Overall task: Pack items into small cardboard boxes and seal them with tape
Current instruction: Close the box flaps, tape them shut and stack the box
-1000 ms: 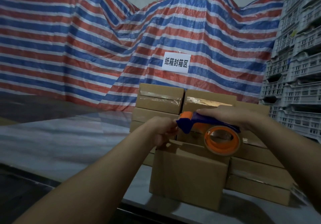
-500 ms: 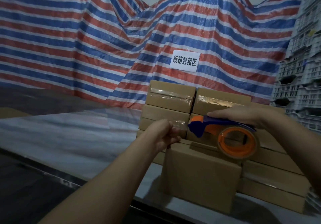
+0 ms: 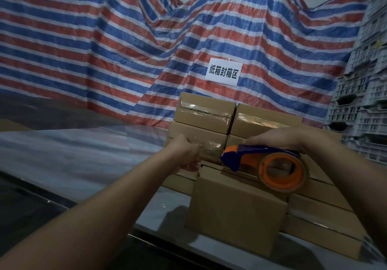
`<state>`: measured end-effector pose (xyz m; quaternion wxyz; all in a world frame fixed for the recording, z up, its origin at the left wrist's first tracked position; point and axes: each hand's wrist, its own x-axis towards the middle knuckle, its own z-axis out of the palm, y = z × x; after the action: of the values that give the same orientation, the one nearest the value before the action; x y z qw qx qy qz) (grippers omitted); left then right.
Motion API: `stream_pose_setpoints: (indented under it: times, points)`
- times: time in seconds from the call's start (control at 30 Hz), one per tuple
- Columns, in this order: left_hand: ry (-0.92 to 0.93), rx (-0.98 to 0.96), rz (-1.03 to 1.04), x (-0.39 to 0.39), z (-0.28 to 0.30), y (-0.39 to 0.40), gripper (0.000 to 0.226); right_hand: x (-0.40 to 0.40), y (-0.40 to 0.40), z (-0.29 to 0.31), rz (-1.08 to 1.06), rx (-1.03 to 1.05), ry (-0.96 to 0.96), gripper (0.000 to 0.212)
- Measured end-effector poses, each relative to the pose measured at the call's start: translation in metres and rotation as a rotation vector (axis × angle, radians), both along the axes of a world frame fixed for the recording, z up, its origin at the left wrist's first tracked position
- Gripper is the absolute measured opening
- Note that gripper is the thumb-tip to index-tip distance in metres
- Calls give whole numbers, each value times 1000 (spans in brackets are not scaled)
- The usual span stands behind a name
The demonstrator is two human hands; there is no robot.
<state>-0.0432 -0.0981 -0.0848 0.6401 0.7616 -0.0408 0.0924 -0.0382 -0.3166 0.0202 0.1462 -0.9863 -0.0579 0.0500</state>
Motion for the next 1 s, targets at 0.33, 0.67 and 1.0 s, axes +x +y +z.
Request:
stream_pose_setpoints:
  times: [0.33,0.67,1.0]
  points:
    - [135,-398,-149,6,-31,17,18,1,15,-1,-85,-26,-19,48]
    - [204,-51,-159,12,-51,9,17,0,18,-4,-90,-84,-55,44]
    - [266,-155,-127,18,-81,-2,47,-1,17,-8,-84,-16,-50,40]
